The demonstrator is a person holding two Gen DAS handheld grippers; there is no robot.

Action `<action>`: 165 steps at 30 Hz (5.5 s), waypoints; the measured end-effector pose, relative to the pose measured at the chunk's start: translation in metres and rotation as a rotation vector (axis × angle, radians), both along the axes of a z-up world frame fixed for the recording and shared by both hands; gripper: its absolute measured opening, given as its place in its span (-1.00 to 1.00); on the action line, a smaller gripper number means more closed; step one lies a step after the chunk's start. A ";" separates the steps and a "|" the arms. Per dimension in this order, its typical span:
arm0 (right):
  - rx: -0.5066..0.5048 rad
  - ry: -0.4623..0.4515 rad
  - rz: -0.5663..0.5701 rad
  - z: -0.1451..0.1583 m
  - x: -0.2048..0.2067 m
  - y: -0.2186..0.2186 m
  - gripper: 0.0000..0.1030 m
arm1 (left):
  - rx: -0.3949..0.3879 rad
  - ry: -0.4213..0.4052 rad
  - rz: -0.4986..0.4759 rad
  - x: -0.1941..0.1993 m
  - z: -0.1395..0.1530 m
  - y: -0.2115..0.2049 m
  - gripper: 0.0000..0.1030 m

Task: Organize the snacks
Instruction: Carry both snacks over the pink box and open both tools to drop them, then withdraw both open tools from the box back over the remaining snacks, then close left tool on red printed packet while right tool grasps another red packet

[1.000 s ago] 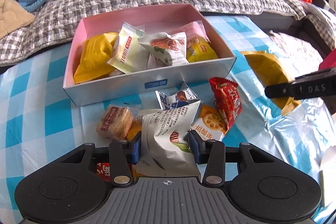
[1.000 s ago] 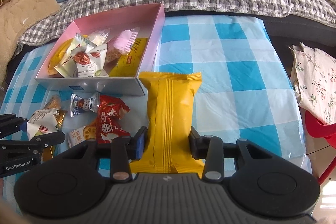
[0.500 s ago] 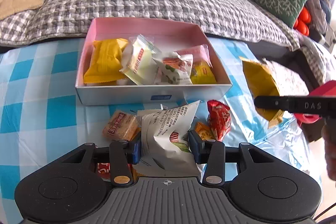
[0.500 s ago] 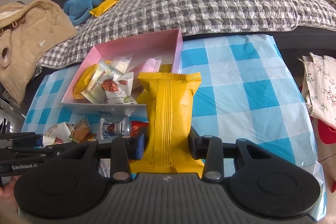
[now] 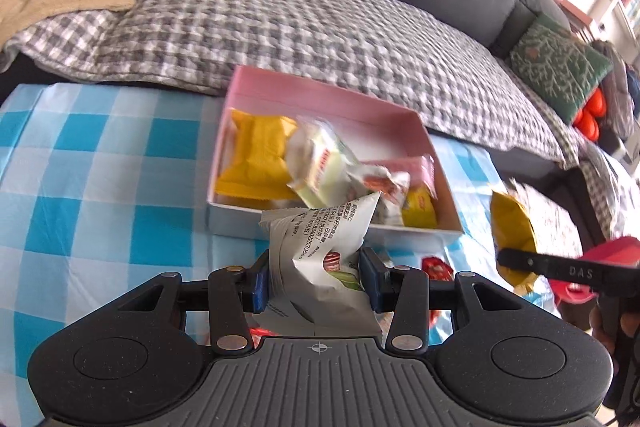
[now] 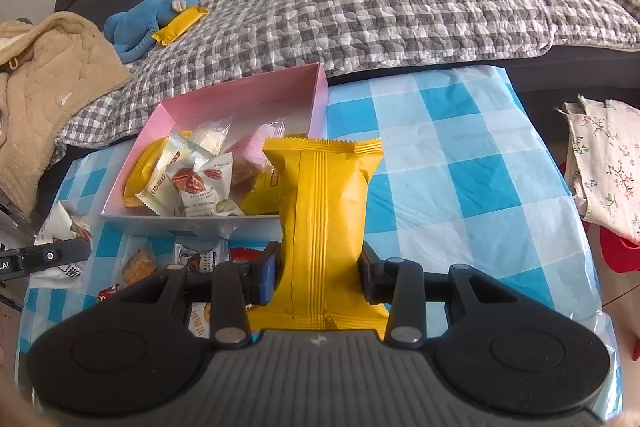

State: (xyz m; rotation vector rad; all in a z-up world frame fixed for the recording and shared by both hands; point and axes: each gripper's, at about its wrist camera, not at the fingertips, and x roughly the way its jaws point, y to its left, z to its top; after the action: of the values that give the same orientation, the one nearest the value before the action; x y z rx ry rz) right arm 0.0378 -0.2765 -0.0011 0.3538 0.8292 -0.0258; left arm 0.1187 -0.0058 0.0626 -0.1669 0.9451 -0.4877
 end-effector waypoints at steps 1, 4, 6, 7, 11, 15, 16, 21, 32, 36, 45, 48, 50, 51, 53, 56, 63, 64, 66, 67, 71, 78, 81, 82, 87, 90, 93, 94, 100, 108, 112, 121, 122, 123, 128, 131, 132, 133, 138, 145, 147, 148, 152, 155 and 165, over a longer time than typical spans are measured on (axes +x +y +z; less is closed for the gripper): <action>0.001 -0.002 -0.008 0.000 0.000 -0.001 -0.30 | -0.006 -0.002 0.020 0.003 0.001 0.006 -0.19; 0.011 -0.004 -0.032 -0.001 0.002 -0.004 -0.30 | -0.040 0.014 0.081 0.014 -0.001 0.023 -0.19; 0.006 -0.004 -0.045 -0.001 0.005 -0.004 -0.30 | -0.073 0.034 0.100 0.020 -0.004 0.029 -0.19; 0.010 -0.005 -0.048 0.000 0.006 -0.003 -0.30 | -0.087 0.044 0.103 0.023 -0.006 0.031 -0.19; 0.089 -0.035 -0.021 0.005 0.009 0.002 -0.30 | -0.124 0.047 0.091 0.031 -0.008 0.026 -0.19; 0.143 -0.029 0.010 0.003 0.021 0.012 -0.30 | -0.121 0.044 0.062 0.037 -0.010 0.011 -0.19; 0.156 -0.026 0.016 0.002 0.025 0.013 -0.30 | -0.118 0.046 0.053 0.039 -0.012 0.006 -0.19; 0.179 -0.010 0.043 -0.003 0.044 0.027 -0.30 | -0.143 0.053 0.041 0.047 -0.016 -0.004 -0.19; 0.236 -0.002 0.078 -0.010 0.078 0.046 -0.30 | -0.111 0.066 0.008 0.068 -0.030 -0.031 -0.18; 0.239 -0.010 0.073 -0.013 0.093 0.044 -0.32 | -0.124 0.068 0.006 0.078 -0.035 -0.037 -0.18; 0.142 -0.087 0.023 -0.016 0.112 0.043 -0.32 | -0.100 -0.025 0.041 0.103 -0.047 -0.057 -0.20; 0.130 -0.127 0.002 -0.013 0.112 0.041 -0.30 | -0.081 -0.057 0.043 0.106 -0.052 -0.062 -0.19; 0.105 -0.142 0.004 -0.013 0.111 0.042 -0.20 | -0.082 -0.079 0.042 0.106 -0.051 -0.062 -0.18; 0.091 -0.146 0.004 -0.014 0.111 0.043 -0.08 | -0.083 -0.086 0.040 0.106 -0.048 -0.061 -0.17; 0.059 -0.146 0.011 -0.012 0.110 0.044 0.12 | -0.084 -0.092 0.047 0.105 -0.043 -0.058 -0.14; 0.030 -0.174 -0.010 -0.001 0.105 0.042 0.17 | -0.088 -0.111 0.065 0.102 -0.032 -0.052 0.01; 0.022 -0.203 -0.043 0.020 0.082 0.040 0.21 | -0.103 -0.172 0.111 0.083 0.004 -0.030 0.31; 0.024 -0.204 -0.043 0.023 0.078 0.040 0.21 | -0.098 -0.165 0.119 0.080 0.006 -0.027 0.31; 0.040 -0.209 -0.041 0.027 0.070 0.040 0.26 | -0.092 -0.149 0.132 0.073 0.008 -0.019 0.31; 0.049 -0.210 -0.042 0.029 0.066 0.039 0.26 | -0.088 -0.145 0.139 0.068 0.008 -0.014 0.31; 0.090 -0.202 -0.053 0.035 0.047 0.036 0.30 | -0.058 -0.119 0.183 0.049 0.009 0.004 0.31; 0.122 -0.206 -0.059 0.041 0.006 0.036 0.47 | 0.020 -0.099 0.186 0.011 0.011 0.017 0.31; 0.052 -0.177 -0.031 0.037 -0.005 0.044 0.50 | 0.051 -0.073 0.172 -0.004 0.009 0.016 0.34; 0.032 -0.164 -0.024 0.036 -0.008 0.045 0.51 | 0.050 -0.061 0.164 -0.008 0.008 0.017 0.35; 0.041 -0.120 -0.016 0.029 -0.020 0.042 0.65 | 0.098 -0.018 0.121 -0.029 0.002 0.013 0.44; -0.005 -0.091 -0.013 0.024 -0.019 0.045 0.74 | 0.109 0.001 0.108 -0.036 -0.003 0.013 0.48; -0.009 -0.042 -0.016 0.012 -0.013 0.043 0.78 | 0.105 0.029 0.096 -0.038 -0.012 0.015 0.54; -0.009 -0.022 -0.012 0.008 -0.011 0.043 0.78 | 0.111 0.034 0.095 -0.037 -0.015 0.016 0.56; -0.032 0.027 0.000 -0.005 -0.005 0.044 0.79 | 0.081 0.123 0.124 -0.027 -0.033 0.025 0.58; -0.040 0.062 0.008 -0.011 0.000 0.049 0.84 | 0.120 0.117 0.097 -0.027 -0.039 0.019 0.58; -0.045 0.058 0.018 -0.011 0.001 0.050 0.76 | 0.141 0.110 0.083 -0.026 -0.042 0.015 0.58; -0.053 0.080 0.045 -0.017 0.006 0.051 0.41 | 0.159 0.120 0.062 -0.025 -0.050 0.008 0.55; -0.049 0.081 0.049 -0.017 0.007 0.051 0.40 | 0.157 0.118 0.063 -0.024 -0.050 0.008 0.55; -0.047 0.081 0.053 -0.018 0.007 0.051 0.39 | 0.154 0.117 0.063 -0.024 -0.050 0.008 0.55; -0.055 0.090 0.076 -0.025 0.012 0.058 0.36 | 0.155 0.122 0.065 -0.022 -0.052 0.007 0.51; -0.071 0.098 0.088 -0.028 0.015 0.062 0.25 | 0.160 0.119 0.061 -0.022 -0.052 0.007 0.51; -0.074 0.098 0.088 -0.029 0.016 0.062 0.22 | 0.161 0.118 0.062 -0.022 -0.053 0.006 0.51; -0.074 0.098 0.088 -0.029 0.016 0.062 0.22 | 0.161 0.118 0.060 -0.022 -0.053 0.006 0.51; -0.068 0.089 0.091 -0.028 0.017 0.064 0.08 | 0.179 0.120 0.046 -0.023 -0.055 0.003 0.41; -0.068 0.095 0.099 -0.032 0.021 0.065 -0.06 | 0.226 0.129 0.057 -0.020 -0.064 0.003 0.13; -0.069 0.099 0.102 -0.034 0.022 0.065 -0.09 | 0.217 0.131 0.057 -0.019 -0.064 0.004 0.11; -0.069 0.099 0.103 -0.034 0.022 0.065 -0.09 | 0.217 0.130 0.056 -0.019 -0.064 0.004 0.08; -0.075 0.102 0.108 -0.036 0.024 0.066 -0.12 | 0.211 0.131 0.057 -0.020 -0.063 0.004 -0.05; -0.089 0.102 0.112 -0.037 0.026 0.067 -0.17 | 0.197 0.138 0.060 -0.019 -0.061 0.004 -0.16; -0.104 0.103 0.118 -0.037 0.027 0.067 -0.38 | 0.179 0.128 0.073 -0.020 -0.057 0.006 -0.29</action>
State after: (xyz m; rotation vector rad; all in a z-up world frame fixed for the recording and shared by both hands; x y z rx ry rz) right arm 0.0646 -0.2093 -0.0385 0.2067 0.9458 0.0231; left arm 0.0989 0.0003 0.0051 -0.0704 1.0987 -0.3258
